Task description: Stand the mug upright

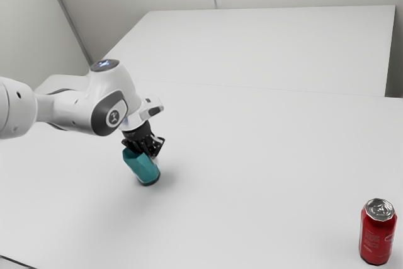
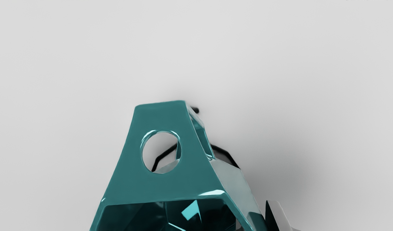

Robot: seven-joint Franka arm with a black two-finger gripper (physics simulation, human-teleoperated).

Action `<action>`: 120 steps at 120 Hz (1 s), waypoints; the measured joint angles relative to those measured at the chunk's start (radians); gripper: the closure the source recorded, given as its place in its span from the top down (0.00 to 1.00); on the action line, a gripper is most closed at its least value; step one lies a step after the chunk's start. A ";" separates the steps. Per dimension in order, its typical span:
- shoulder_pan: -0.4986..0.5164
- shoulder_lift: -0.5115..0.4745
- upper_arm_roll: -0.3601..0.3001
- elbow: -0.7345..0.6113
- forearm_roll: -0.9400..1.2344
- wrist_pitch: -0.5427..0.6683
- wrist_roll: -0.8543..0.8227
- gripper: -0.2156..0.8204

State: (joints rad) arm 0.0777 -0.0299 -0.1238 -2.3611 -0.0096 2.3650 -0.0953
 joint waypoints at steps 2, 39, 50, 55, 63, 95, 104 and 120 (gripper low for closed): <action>0.000 0.003 0.000 0.000 0.000 0.001 -0.001 0.04; -0.001 0.010 0.000 0.000 0.023 0.015 -0.002 0.25; -0.002 0.002 0.000 0.001 0.024 0.016 -0.001 0.32; -0.003 -0.002 0.000 0.001 0.024 0.017 0.000 0.34; -0.007 -0.013 -0.001 0.001 0.024 0.017 0.000 0.37; -0.029 -0.048 0.000 0.000 0.024 0.017 0.003 0.48; -0.030 -0.057 0.000 0.000 0.024 0.016 0.004 0.50; -0.038 -0.072 -0.001 0.000 0.021 0.010 0.005 0.53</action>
State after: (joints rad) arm 0.0394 -0.1023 -0.1245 -2.3612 0.0111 2.3750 -0.0905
